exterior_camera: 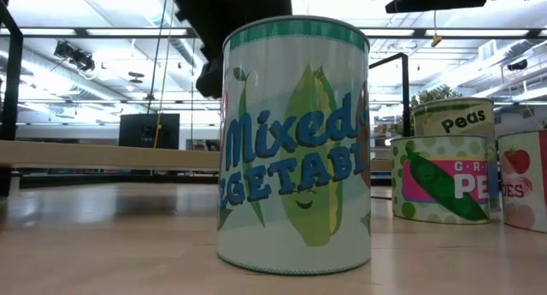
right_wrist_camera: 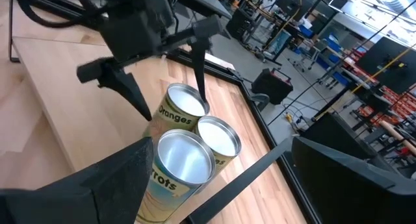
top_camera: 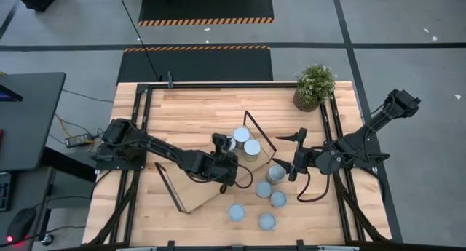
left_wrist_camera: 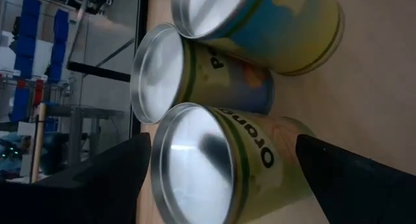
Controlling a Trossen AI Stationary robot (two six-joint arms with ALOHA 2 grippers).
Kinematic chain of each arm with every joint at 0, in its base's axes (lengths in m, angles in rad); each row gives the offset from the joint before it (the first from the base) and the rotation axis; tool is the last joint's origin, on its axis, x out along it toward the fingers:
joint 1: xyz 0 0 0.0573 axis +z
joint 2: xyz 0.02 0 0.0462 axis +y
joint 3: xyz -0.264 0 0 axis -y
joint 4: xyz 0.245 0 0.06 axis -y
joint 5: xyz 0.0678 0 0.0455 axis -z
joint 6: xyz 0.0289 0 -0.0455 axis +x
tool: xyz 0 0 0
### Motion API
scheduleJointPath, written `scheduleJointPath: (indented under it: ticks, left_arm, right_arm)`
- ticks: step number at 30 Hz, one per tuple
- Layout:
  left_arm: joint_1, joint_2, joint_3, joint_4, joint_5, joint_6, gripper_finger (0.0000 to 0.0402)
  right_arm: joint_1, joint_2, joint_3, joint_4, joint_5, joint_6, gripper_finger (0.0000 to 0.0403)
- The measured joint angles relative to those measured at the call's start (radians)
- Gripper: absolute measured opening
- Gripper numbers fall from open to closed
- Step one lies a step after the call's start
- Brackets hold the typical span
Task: Pick and place cans onto a shelf
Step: Put the large canned oranges on the shelf, then put the large canned peas on the shelf
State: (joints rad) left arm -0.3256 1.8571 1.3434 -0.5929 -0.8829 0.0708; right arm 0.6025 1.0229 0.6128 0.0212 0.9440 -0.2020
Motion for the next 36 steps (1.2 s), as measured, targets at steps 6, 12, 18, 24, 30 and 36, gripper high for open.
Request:
scheduleJointPath:
  ticks: [6,12,18,24,30,36]
  left_arm:
    - [-0.035,-0.068,0.000,-0.033,0.038,-0.119,0.0389]
    - [-0.030,-0.207,-0.063,-0.053,0.072,-0.222,0.0389]
    - [-0.033,-0.332,-0.239,0.141,0.079,-0.243,0.0389]
    - [-0.030,-0.447,-0.388,0.383,0.117,-0.203,0.0389]
    - [-0.025,-0.539,-0.515,0.654,0.156,-0.106,0.0389]
    - [-0.024,-0.596,-0.620,0.878,0.175,-0.013,0.0389]
  right_arm:
    - [0.000,0.000,0.000,0.001,-0.011,-0.003,0.0372]
    - [0.000,0.002,0.000,0.017,-0.064,-0.004,0.0372]
    - [0.017,0.007,0.000,0.057,-0.073,-0.014,0.0372]
    - [0.064,0.007,0.000,0.111,0.028,-0.057,0.0372]
    - [0.069,0.007,0.065,0.037,-0.067,-0.016,0.0372]
    - [0.061,0.038,0.155,-0.178,-0.118,0.184,0.0372]
